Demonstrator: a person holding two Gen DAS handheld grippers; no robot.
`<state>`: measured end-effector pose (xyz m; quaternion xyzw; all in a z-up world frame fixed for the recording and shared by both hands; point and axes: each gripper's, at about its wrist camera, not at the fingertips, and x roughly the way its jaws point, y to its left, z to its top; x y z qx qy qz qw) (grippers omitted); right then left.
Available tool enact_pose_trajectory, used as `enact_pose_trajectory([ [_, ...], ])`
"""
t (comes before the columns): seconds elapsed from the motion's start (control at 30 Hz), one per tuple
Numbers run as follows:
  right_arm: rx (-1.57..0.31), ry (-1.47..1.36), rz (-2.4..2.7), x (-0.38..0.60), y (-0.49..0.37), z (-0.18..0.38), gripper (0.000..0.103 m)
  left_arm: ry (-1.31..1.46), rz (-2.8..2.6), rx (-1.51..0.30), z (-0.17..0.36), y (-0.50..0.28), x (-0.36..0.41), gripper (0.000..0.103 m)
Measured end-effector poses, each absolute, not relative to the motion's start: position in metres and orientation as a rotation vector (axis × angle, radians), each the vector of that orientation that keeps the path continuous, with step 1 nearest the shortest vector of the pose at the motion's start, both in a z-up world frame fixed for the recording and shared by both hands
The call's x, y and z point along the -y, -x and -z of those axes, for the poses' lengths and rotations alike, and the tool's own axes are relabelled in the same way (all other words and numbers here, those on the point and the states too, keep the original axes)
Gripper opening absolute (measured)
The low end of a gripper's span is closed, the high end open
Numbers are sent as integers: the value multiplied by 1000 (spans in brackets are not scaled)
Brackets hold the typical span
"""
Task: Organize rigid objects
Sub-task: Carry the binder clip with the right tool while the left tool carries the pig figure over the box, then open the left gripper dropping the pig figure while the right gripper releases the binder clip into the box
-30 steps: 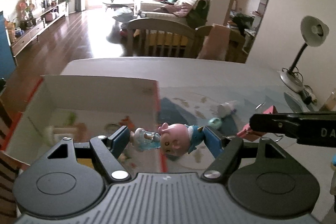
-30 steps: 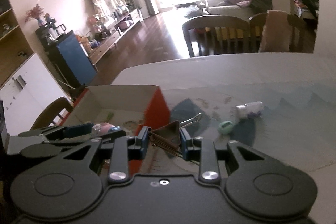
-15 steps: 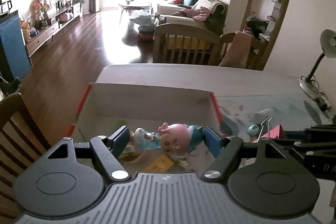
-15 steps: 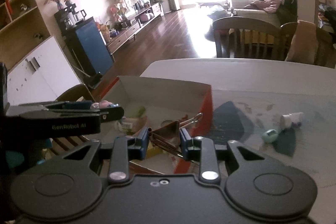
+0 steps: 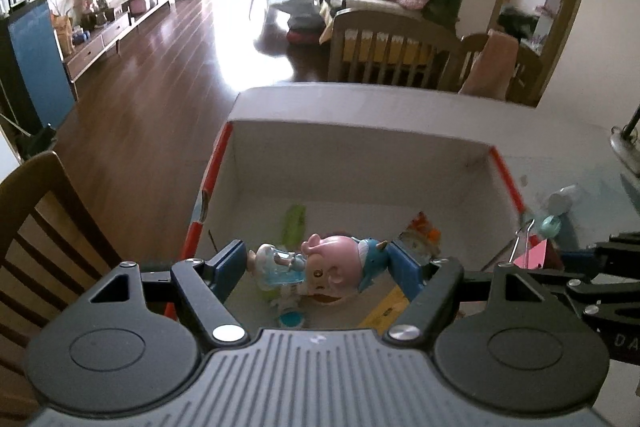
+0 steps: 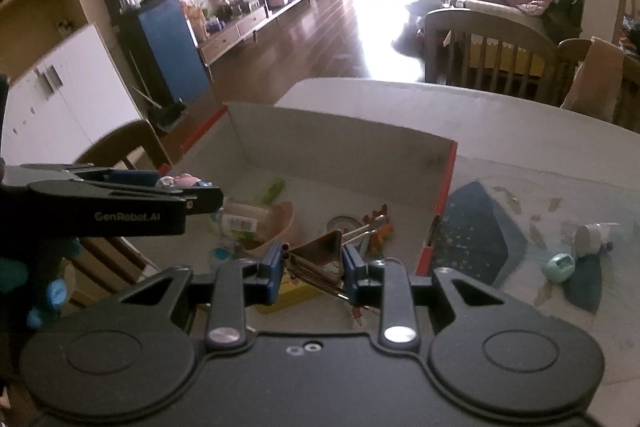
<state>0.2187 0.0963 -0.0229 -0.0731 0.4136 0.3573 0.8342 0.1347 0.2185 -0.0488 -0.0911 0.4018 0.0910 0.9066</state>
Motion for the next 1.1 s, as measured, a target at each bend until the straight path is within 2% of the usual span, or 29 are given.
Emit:
enact_pose_trajectory([
  [0.63,-922,337,-740,-131,-214,64,29,147,-134,-973,104,-147,-211,78],
  [1.1,-927,347,-720,-131,-221,71,32,144,-148,-1025,114,-151,-210,77],
])
